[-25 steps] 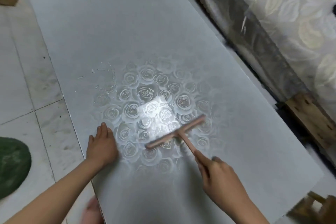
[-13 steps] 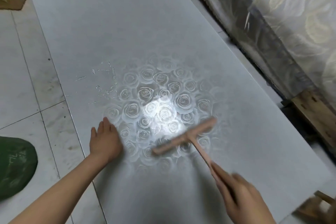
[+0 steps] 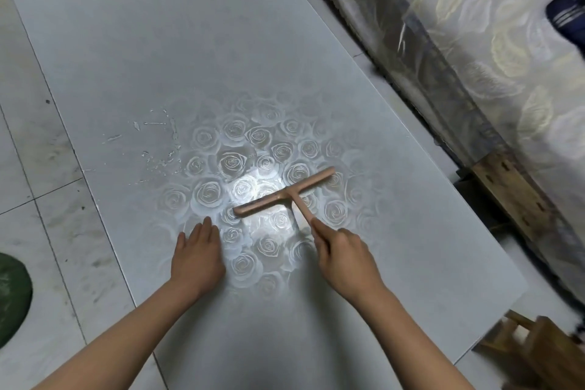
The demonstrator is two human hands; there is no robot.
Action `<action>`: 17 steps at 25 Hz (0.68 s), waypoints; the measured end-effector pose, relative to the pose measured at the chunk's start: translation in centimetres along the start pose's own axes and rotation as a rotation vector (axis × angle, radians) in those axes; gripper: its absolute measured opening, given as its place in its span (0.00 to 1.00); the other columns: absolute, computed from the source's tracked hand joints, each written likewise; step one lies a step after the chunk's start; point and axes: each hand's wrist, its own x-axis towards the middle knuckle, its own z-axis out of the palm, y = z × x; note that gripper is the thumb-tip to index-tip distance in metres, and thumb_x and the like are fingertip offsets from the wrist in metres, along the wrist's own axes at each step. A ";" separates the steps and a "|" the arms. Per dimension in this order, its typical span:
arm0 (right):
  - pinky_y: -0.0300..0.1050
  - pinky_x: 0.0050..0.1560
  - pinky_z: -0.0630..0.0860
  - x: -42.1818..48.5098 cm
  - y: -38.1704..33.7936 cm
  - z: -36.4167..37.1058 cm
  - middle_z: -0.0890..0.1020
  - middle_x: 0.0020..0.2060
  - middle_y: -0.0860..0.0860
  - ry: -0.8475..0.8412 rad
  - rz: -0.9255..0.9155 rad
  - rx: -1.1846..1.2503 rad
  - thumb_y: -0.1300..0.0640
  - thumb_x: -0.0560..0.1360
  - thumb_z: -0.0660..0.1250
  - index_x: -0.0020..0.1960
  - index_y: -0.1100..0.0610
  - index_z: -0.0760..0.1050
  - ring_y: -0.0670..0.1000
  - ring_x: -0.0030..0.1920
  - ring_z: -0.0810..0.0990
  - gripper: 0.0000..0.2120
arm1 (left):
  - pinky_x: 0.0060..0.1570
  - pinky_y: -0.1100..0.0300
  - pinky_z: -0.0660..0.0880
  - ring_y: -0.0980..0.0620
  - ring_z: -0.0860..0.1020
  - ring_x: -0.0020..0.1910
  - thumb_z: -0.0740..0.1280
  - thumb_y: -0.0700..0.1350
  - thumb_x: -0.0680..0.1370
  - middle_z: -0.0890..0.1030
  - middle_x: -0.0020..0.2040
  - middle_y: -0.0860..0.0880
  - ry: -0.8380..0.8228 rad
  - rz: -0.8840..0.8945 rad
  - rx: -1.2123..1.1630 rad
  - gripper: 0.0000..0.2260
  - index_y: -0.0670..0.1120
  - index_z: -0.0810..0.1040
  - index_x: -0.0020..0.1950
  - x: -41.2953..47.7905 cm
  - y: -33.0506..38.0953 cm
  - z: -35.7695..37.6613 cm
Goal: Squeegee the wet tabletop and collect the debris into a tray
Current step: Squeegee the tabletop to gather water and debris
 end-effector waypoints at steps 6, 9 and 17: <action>0.43 0.48 0.74 -6.7 7.2 -4.8 0.80 0.41 0.47 -0.161 0.073 -0.105 0.44 0.78 0.58 0.65 0.31 0.67 0.49 0.49 0.80 0.16 | 0.69 0.51 0.60 0.47 0.64 0.72 0.57 0.44 0.77 0.52 0.78 0.43 -0.083 0.112 0.129 0.27 0.43 0.56 0.75 1.2 -1.6 -1.2; 0.44 0.46 0.72 -3.3 4.6 -3.2 0.76 0.40 0.51 -0.189 -0.001 -0.137 0.49 0.80 0.57 0.71 0.33 0.60 0.54 0.46 0.79 0.21 | 0.69 0.52 0.60 0.47 0.65 0.71 0.57 0.43 0.77 0.52 0.78 0.44 -0.116 0.155 0.129 0.27 0.44 0.55 0.76 1.7 -2.5 -1.3; 0.52 0.49 0.76 9.3 -4.1 -1.5 0.82 0.50 0.55 -0.030 -0.096 -0.113 0.52 0.80 0.57 0.68 0.42 0.70 0.60 0.51 0.78 0.17 | 0.71 0.47 0.58 0.47 0.64 0.72 0.56 0.42 0.78 0.53 0.78 0.43 -0.180 0.127 0.103 0.25 0.42 0.58 0.75 1.6 -1.7 -2.2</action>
